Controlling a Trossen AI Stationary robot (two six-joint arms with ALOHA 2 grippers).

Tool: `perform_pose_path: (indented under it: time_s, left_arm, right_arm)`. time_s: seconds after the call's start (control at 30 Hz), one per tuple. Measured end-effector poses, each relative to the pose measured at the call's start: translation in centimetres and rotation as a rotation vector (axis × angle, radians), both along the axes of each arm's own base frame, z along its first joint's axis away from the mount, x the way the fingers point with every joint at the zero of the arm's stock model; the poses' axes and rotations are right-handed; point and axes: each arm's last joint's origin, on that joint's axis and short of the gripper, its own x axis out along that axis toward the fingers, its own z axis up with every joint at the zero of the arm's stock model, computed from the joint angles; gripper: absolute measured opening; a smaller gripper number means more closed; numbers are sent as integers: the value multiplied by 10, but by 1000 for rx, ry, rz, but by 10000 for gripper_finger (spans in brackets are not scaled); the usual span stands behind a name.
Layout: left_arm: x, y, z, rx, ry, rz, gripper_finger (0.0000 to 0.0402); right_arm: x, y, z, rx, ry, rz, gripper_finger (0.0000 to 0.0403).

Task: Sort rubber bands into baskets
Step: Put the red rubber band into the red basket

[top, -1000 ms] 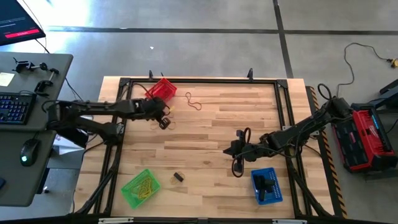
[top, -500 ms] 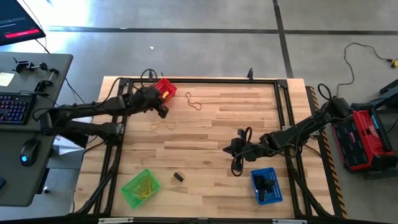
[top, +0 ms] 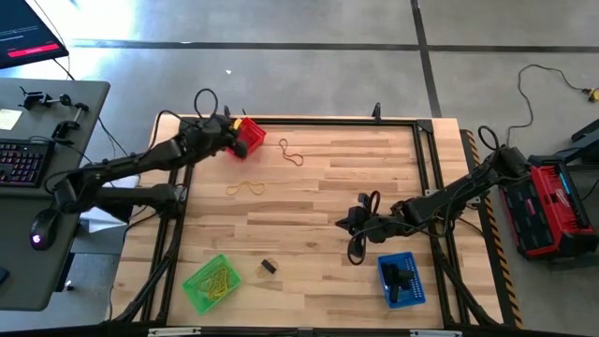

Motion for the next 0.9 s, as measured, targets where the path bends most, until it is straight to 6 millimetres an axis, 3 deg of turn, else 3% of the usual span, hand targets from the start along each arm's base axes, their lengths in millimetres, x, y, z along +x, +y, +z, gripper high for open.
perform_pose_path:
  time_s: [0.43,0.9]
  left_arm:
    - [-20,32,6,59,-35,97,0]
    - [-11,52,-29,-82,97,68,0]
  right_arm:
    - [0,0,0,-9,0,1,0]
    - [0,-1,0,-20,-5,-13,0]
